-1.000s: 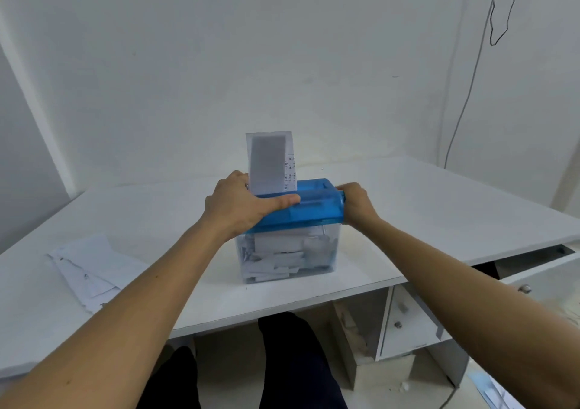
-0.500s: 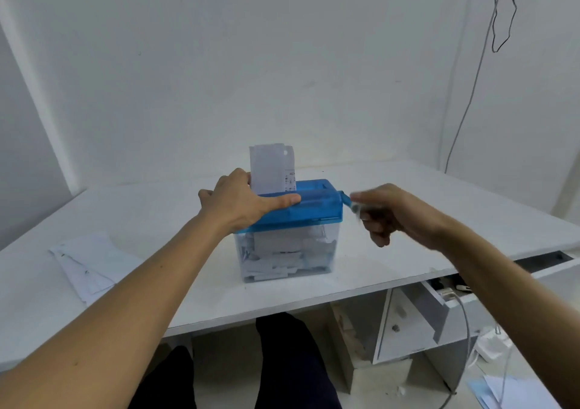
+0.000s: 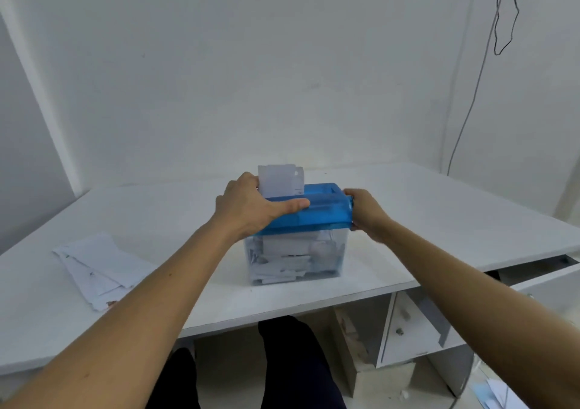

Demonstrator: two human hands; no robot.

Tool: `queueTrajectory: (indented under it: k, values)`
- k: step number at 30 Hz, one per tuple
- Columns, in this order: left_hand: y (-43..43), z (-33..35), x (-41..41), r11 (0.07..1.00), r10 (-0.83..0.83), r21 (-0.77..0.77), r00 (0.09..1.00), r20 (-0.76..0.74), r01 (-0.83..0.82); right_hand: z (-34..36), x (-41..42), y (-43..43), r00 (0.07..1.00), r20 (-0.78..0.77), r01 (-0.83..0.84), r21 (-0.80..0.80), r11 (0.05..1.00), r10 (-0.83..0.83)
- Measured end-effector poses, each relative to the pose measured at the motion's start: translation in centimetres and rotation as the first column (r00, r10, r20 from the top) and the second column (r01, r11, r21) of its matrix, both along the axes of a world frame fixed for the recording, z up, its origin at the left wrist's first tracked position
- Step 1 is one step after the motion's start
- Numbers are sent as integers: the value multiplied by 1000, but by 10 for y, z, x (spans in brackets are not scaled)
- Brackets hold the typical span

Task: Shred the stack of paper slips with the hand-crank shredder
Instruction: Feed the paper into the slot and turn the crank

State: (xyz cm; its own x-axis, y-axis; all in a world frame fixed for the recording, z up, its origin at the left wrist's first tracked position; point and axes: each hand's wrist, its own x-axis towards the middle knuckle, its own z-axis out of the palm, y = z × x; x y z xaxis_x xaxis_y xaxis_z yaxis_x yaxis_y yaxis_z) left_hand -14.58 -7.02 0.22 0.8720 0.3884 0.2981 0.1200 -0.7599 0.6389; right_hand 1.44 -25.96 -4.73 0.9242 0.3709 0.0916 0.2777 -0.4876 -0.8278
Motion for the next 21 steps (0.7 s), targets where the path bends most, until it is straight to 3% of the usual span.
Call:
queueTrajectory:
  k: [3,7,10,13,15,18,21]
  values:
    - [0,0,1,999,23,26,1000,-10,-23,-14,-23,-2,989,101,99,64,993,-106]
    - [1,0,2,997,51,57,999,-10,-51,-18,-56,-21,996,73,44,88,995,-51]
    - [-1,1,1,996,53,79,998,-22,-52,0,-77,-47,992,73,-116,117,986,108]
    - [-1,4,-1,996,47,71,998,-33,-44,30,-82,-71,934,53,-357,228,906,354]
    - [1,3,-1,997,36,63,999,-28,-35,45,-77,-75,902,65,-425,293,857,426]
    - [2,2,1,998,-8,67,1000,-19,9,55,-69,-59,925,69,-359,477,802,373]
    - [6,2,2,998,-45,46,999,1,45,63,-57,-31,983,65,-177,553,814,170]
